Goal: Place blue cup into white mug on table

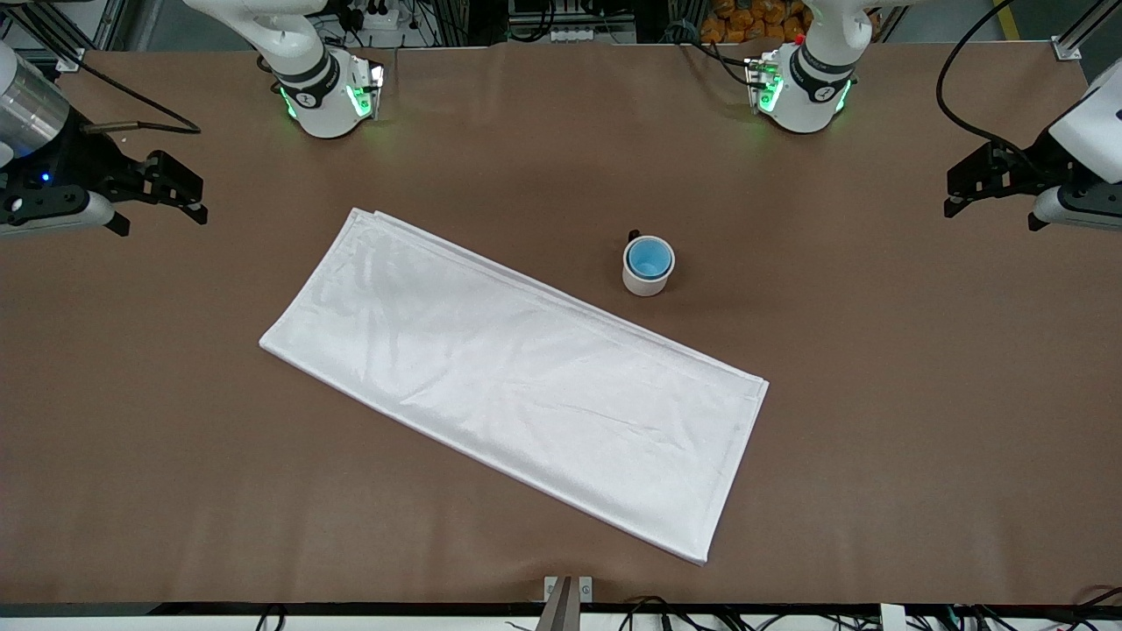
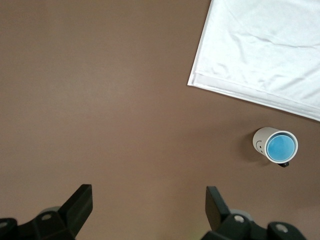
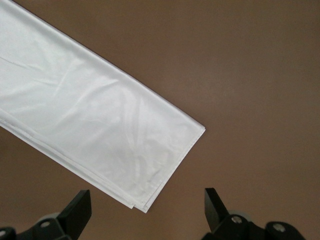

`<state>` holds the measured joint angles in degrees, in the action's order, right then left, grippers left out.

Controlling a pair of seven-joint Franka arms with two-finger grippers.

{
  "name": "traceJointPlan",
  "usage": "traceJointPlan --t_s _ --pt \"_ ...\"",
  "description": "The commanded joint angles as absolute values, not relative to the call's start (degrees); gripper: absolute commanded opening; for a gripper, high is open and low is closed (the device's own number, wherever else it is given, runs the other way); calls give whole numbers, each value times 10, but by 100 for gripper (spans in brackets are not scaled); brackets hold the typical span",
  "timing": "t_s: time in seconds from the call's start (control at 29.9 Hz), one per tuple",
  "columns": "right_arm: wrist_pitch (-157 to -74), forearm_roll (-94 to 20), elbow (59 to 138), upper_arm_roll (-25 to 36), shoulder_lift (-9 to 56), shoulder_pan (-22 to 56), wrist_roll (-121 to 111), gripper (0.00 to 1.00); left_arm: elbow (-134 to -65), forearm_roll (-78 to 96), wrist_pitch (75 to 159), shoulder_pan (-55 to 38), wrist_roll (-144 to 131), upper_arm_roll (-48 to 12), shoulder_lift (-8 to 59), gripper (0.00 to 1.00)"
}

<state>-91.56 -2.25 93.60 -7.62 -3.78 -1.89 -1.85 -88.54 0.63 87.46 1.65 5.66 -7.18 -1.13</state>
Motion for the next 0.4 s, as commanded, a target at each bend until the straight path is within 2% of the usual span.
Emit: traceJointPlan --t_s 0.0,0.37 --pt "-913 -34 946 -74 -53 -18 -11 100 -879 4 859 18 59 -73 -12 100" --pt "-914 -34 945 -74 -50 -17 -11 100 -879 4 859 16 33 -75 -9 100"
